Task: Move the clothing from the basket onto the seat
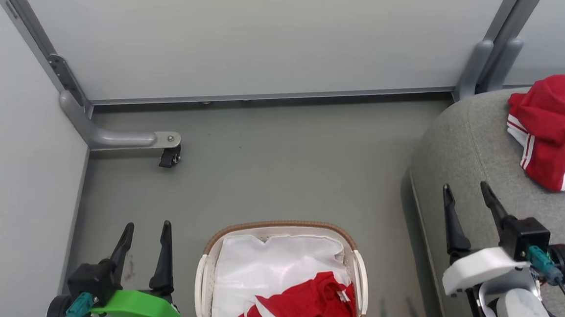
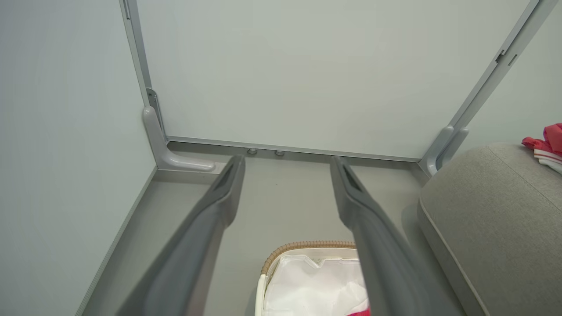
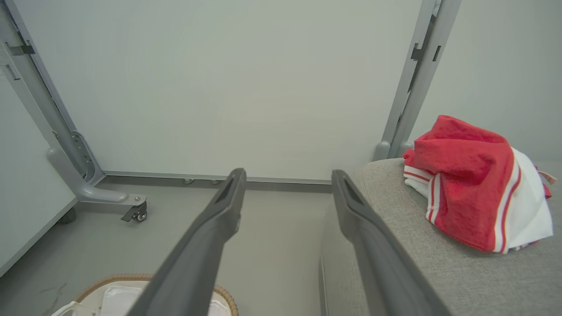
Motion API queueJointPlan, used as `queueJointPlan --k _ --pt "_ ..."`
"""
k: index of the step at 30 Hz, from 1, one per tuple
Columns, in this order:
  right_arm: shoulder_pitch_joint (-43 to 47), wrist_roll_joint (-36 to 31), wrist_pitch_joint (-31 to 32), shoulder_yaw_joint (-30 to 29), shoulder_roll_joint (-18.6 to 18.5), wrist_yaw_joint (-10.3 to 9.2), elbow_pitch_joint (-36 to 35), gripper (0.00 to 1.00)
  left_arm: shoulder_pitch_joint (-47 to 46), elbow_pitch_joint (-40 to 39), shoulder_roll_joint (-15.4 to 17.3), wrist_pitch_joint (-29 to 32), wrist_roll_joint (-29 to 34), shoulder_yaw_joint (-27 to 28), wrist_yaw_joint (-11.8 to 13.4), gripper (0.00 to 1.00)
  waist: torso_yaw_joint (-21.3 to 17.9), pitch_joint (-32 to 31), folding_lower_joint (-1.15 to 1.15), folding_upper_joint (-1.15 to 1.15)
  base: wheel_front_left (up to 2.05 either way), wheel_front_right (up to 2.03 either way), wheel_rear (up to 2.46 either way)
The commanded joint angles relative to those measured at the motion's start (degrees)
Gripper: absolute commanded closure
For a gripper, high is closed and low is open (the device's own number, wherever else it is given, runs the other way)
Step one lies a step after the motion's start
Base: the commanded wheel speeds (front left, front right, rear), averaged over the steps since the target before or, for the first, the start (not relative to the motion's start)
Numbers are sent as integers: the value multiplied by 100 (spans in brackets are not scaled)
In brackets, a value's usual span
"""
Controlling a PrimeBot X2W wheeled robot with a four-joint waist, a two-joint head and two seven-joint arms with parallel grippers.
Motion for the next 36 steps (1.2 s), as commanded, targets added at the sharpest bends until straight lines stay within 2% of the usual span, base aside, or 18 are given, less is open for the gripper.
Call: queueJointPlan --k 1,9,36 --pt "155 108 -12 14 -27 -8 -49 0 99 -7 5 -5 -28 -6 34 0 43 -103 1 0 0 0 0" --pt "601 280 -12 154 -25 -8 -179 0 336 -52 5 -5 11 6 44 0 -42 -237 1 0 0 0 0" --pt "608 346 -12 159 -24 -8 -243 0 296 -36 5 -5 75 -25 4 0 17 -240 1 0 0 0 0"
